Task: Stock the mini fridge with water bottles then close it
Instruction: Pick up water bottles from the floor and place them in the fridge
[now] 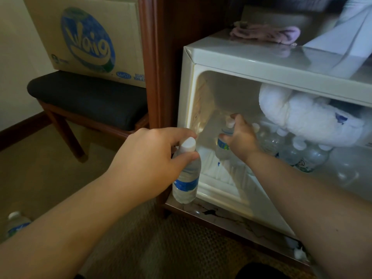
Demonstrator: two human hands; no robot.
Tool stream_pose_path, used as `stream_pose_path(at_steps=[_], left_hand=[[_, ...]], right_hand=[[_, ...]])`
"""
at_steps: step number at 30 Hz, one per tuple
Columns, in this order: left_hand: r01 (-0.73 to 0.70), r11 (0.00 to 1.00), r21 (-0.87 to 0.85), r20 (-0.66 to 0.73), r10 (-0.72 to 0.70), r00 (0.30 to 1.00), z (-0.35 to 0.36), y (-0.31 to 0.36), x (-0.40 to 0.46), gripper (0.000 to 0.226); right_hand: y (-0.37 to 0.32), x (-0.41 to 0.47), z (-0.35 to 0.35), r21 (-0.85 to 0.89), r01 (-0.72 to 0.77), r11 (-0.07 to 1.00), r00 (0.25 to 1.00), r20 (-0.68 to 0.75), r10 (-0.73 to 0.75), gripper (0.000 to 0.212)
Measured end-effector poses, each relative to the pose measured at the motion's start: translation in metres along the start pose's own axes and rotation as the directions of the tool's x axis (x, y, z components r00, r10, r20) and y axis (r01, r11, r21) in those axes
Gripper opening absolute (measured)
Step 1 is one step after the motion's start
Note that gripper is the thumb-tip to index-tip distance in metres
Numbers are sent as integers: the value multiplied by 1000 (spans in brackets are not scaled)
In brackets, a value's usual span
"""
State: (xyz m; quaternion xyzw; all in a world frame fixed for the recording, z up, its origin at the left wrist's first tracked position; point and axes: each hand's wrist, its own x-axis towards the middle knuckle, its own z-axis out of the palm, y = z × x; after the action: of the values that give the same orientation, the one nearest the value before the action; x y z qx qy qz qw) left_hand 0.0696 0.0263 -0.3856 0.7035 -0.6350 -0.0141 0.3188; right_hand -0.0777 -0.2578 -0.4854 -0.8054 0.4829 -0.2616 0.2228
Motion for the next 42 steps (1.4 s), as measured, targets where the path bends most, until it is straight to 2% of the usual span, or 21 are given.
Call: stream_pose_path(at_steps=[5, 10, 15, 19, 22, 24, 26, 28, 30, 32, 34, 36, 38, 42], left_hand=[[6, 1000, 1, 22, -6, 1000, 4, -4, 2, 41], [1, 1000, -26, 24, 0, 1000, 9, -5, 5, 35], [13, 1000, -27, 48, -11, 999, 14, -1, 11, 35], [20, 1000, -23, 40, -19, 999, 18, 4, 18, 33], [13, 1000, -18, 56, -12, 998, 24, 10, 25, 40], [6, 1000, -1, 71, -6, 997, 30, 14, 33, 45], [9, 999, 31, 79, -11, 997, 38, 18, 43, 45], [16, 998, 67, 79, -21, 997, 46, 22, 53, 43], [27, 997, 68, 67, -32, 997, 55, 25, 62, 40], [44, 997, 63, 47, -47, 998, 64, 28, 71, 39], [57, 996, 76, 52, -61, 997, 76, 29, 80, 37], [75, 994, 83, 68, -81, 994, 87, 31, 90, 35], [104, 990, 95, 87, -112, 990, 97, 32, 100, 31], [116, 976, 182, 114, -138, 984, 119, 31, 123, 24]], right_hand=[[-6, 7, -8, -107, 24, 994, 998, -57, -30, 42], [-10, 14, -13, -178, -13, 984, 1000, -26, 8, 44], [-9, 16, -13, -223, 12, 975, 999, -30, -19, 44], [-1, 7, -12, -335, 162, 928, 985, -4, -173, 47], [6, -14, -7, -457, 340, 822, 927, 15, -375, 46], [18, -39, 1, -428, 453, 782, 867, 7, -499, 40], [39, -70, 15, -369, 499, 784, 836, -33, -547, 33], [64, -97, 26, -366, 458, 810, 869, -9, -495, 28], [86, -114, 33, -371, 346, 862, 936, 78, -342, 27], [107, -122, 37, -396, 239, 886, 969, 151, -194, 40], [124, -127, 41, -483, 173, 859, 967, 250, -54, 60], [138, -133, 46, -517, 131, 846, 939, 339, 62, 68], [146, -139, 47, -513, 123, 850, 922, 376, 94, 70], [147, -141, 49, -501, 95, 860, 939, 333, 90, 71]])
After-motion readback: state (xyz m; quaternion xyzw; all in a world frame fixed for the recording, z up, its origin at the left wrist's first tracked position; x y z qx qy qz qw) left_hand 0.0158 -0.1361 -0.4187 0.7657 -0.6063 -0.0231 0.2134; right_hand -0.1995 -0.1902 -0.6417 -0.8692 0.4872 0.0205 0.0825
